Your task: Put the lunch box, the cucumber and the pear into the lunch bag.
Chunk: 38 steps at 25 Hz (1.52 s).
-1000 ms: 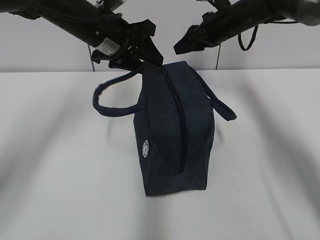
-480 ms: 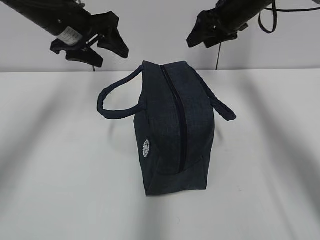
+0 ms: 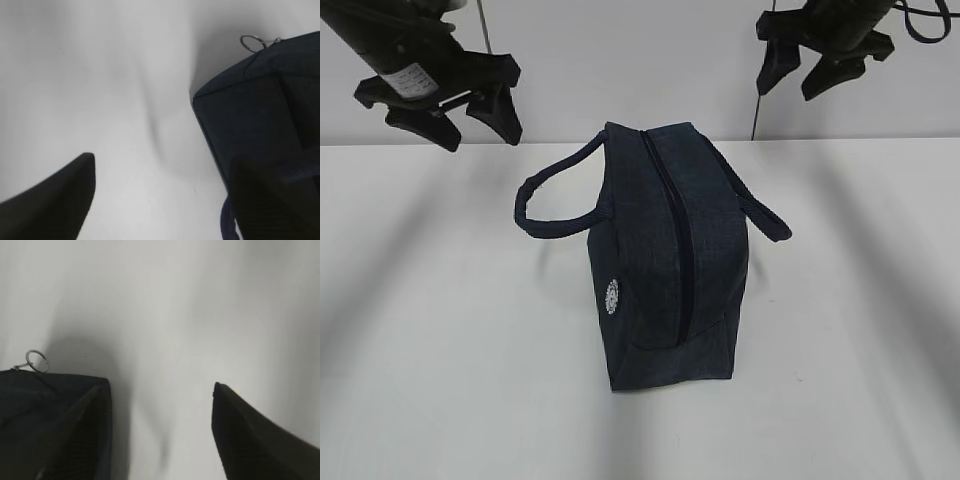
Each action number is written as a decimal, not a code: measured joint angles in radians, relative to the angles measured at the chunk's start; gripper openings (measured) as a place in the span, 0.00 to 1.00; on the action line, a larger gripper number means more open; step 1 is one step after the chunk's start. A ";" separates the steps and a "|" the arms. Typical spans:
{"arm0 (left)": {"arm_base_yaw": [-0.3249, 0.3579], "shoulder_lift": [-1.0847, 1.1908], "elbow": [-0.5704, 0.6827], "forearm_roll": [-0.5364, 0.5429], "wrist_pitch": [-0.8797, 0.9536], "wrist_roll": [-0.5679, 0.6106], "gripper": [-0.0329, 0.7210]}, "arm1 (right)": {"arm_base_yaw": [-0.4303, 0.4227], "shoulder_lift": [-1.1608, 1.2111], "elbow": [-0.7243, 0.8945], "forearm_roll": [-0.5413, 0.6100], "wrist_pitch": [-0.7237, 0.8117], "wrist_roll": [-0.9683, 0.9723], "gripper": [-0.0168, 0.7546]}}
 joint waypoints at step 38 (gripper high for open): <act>-0.056 -0.697 0.396 0.143 0.201 -0.077 0.73 | -0.002 -1.070 1.192 -0.062 -0.165 0.033 0.64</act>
